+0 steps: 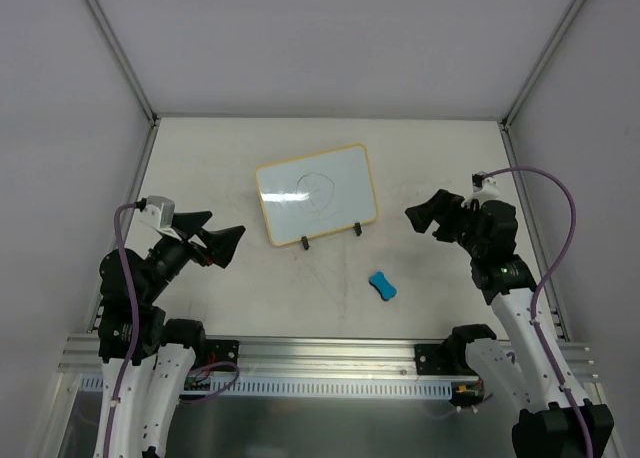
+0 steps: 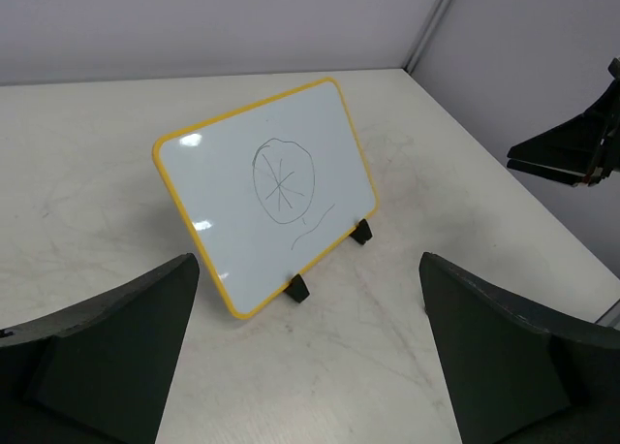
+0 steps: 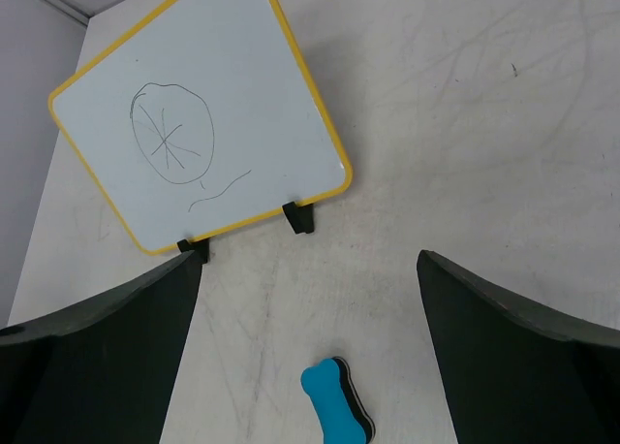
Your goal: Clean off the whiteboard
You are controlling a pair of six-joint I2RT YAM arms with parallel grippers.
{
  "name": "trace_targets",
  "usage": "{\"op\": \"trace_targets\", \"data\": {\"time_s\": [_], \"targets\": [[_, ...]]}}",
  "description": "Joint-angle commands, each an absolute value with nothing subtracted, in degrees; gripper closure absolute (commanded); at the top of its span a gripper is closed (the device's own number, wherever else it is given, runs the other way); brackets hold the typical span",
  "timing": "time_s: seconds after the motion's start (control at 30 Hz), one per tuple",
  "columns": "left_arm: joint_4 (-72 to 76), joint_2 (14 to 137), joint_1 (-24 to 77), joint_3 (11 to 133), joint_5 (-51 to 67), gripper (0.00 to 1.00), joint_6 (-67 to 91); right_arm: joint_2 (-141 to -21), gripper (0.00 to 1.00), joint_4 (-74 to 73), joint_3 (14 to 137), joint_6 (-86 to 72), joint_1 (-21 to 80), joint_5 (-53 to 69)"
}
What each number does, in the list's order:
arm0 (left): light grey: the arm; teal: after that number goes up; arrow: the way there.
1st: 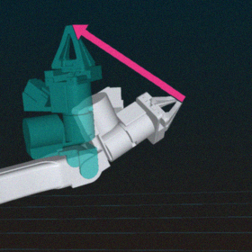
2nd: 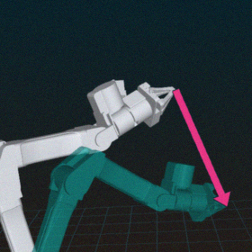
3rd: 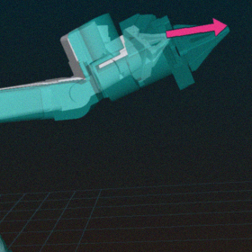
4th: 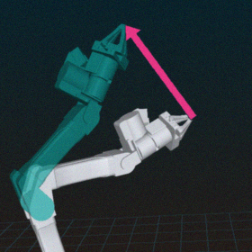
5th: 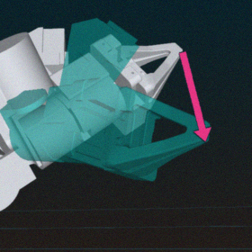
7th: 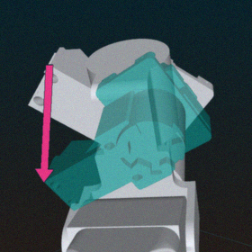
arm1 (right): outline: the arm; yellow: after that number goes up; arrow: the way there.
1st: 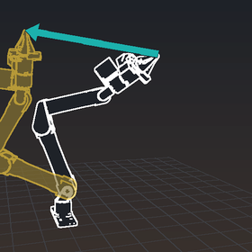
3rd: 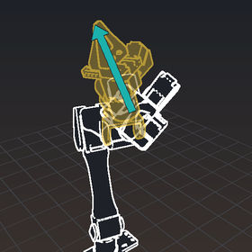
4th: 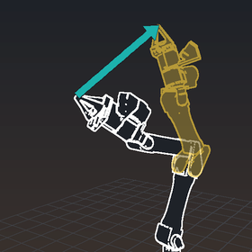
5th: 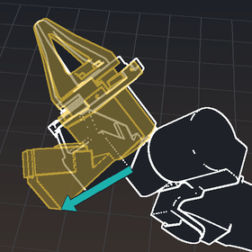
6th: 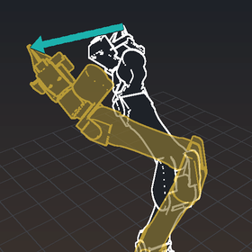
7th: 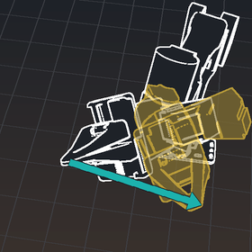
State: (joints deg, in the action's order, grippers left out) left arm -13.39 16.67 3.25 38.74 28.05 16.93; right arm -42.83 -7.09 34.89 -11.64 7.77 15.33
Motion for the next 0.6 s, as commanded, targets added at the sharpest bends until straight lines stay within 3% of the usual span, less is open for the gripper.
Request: {"op": "trace_targets", "data": {"time_s": [0.0, 0.4, 0.57], "targets": [[-13.1, 17.5, 2.4, 40.5, 29.0, 0.01, 16.3, -42.0, 0.01, -4.6, 34.8, -12.7, 7.8, 16.5], [-13.1, 17.8, 2.1, 40.6, 29.5, 0.01, 16.4, -43.4, 0.01, -2.4, 33.8, -12.3, 8.3, 17.2], [-13.1, 18.2, 2.0, 40.6, 30.7, 0.01, 16.5, -48.0, 0.01, -6.5, 37.3, -6.5, 16.6, 12.6]]}}
